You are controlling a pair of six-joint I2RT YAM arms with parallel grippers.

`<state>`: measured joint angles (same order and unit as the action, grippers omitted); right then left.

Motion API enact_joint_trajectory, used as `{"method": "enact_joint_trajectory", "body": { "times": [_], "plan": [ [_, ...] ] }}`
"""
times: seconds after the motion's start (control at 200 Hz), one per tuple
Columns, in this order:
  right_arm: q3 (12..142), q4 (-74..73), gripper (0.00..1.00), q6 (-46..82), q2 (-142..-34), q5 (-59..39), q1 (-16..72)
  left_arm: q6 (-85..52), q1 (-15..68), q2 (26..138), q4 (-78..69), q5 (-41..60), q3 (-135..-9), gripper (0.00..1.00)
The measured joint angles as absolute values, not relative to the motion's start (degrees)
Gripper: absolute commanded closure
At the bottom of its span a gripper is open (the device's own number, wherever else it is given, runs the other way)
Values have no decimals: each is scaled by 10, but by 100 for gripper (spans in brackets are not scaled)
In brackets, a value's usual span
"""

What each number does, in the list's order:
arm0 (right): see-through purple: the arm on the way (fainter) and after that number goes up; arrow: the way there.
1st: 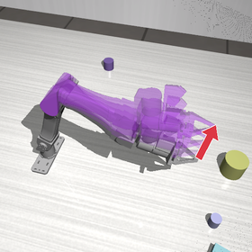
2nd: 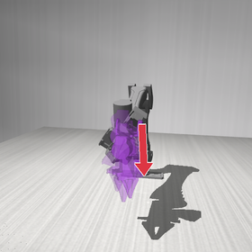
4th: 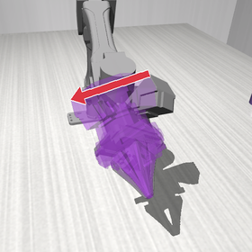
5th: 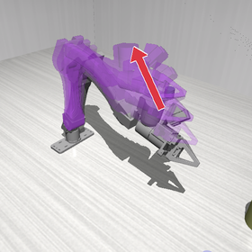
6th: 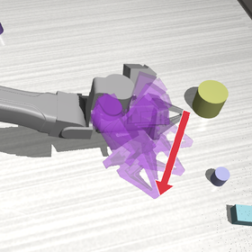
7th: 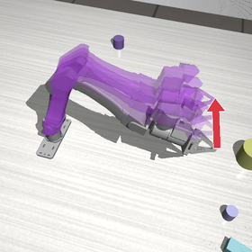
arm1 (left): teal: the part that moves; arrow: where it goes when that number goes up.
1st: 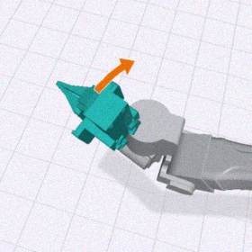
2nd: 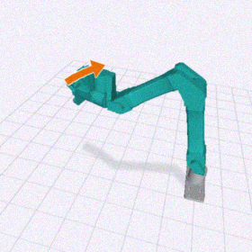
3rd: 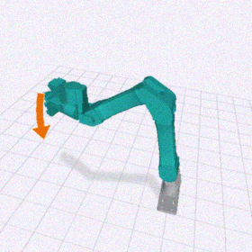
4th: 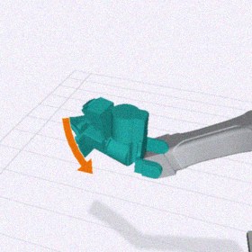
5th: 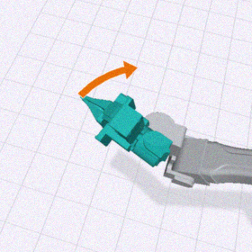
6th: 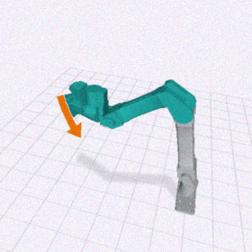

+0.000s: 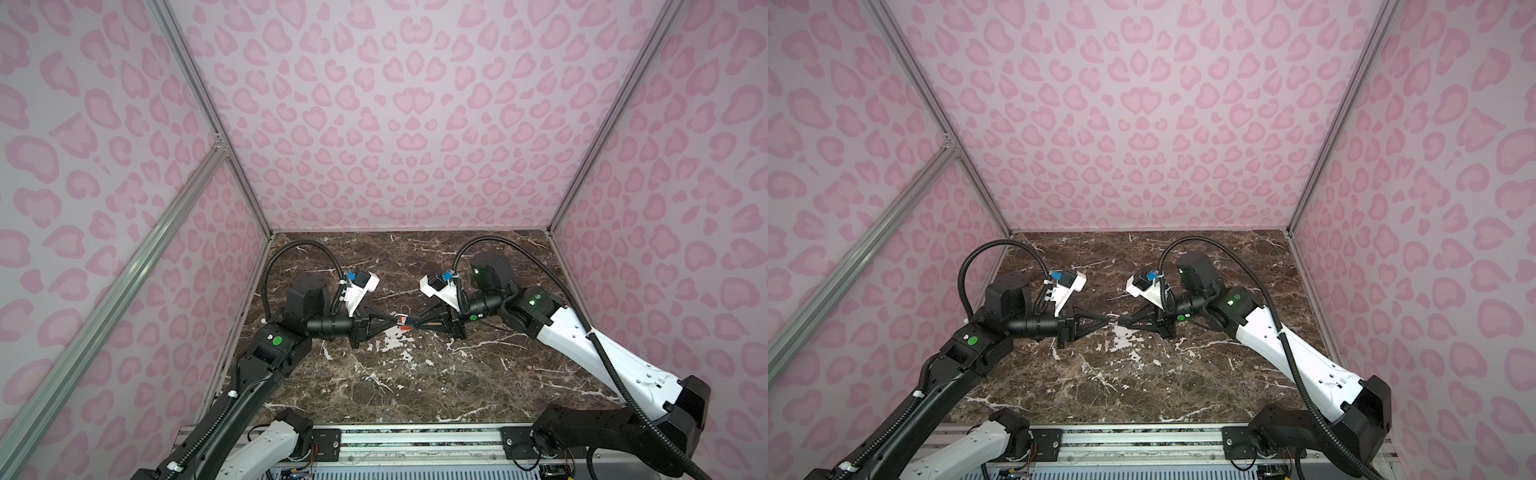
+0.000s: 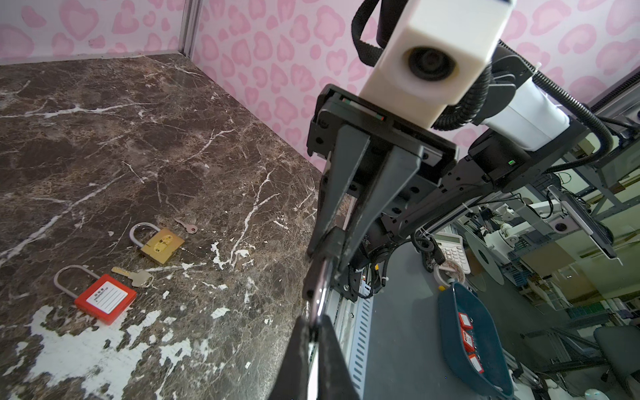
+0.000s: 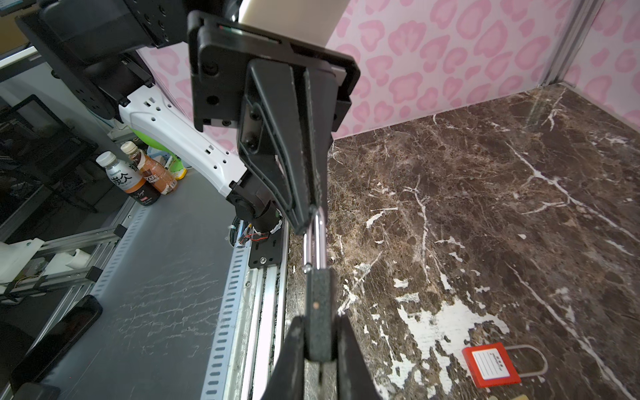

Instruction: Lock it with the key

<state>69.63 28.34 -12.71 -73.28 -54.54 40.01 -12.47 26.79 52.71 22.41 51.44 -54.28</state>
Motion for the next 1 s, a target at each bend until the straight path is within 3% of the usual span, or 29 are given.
{"method": "enact_joint_trajectory", "body": {
  "times": [1.002],
  "plan": [
    [708, 270, 100, -86, -745, -583, 404, -97, 269, 501, 230, 473, -544, 96]
  ]
}}
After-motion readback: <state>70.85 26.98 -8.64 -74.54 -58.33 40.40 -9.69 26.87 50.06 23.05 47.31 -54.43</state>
